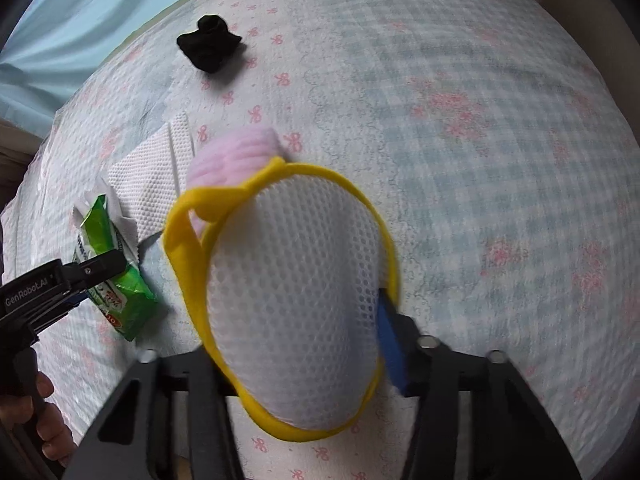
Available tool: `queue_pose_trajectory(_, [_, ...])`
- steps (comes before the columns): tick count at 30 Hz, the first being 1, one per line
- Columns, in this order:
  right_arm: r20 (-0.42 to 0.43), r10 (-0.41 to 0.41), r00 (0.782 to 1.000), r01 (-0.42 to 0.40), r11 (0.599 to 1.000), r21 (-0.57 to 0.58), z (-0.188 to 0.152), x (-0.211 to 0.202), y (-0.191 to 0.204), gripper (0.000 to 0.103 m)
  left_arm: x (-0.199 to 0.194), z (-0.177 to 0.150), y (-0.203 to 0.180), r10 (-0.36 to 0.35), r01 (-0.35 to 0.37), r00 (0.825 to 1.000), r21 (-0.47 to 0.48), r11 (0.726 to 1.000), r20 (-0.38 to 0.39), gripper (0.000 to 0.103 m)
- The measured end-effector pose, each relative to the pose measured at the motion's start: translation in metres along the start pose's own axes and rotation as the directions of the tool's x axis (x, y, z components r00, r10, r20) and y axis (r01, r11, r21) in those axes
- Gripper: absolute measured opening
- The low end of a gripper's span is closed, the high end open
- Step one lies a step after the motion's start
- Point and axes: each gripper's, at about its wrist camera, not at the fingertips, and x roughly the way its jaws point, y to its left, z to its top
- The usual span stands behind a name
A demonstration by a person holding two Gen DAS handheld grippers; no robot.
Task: Organize soft objects
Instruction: 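Grasp the green wipe pack with the left tool while the right tool grasps the yellow scrubber, then carry wipe pack and scrubber over the box and release both inside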
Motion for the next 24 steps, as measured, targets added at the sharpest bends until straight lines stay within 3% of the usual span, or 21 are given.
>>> queue_pose_trajectory(5, [-0.010, 0.000, 1.000, 0.001, 0.997, 0.078, -0.001, -0.008, -0.021, 0.016, -0.013, -0.004, -0.006, -0.008, 0.007, 1.000, 0.019, 1.000, 0.018, 0.037])
queue_pose_trajectory(17, [0.076, -0.006, 0.997, -0.001, 0.996, 0.085, -0.012, -0.066, -0.025, 0.015, -0.088, -0.026, -0.012, -0.043, 0.038, 0.995, 0.055, 0.998, 0.094, 0.036])
queue_pose_trajectory(24, [0.181, -0.010, 0.983, 0.002, 0.999, 0.048, -0.031, -0.146, -0.021, 0.015, -0.168, -0.048, -0.026, -0.061, 0.041, 0.981, 0.109, 0.993, 0.186, 0.036])
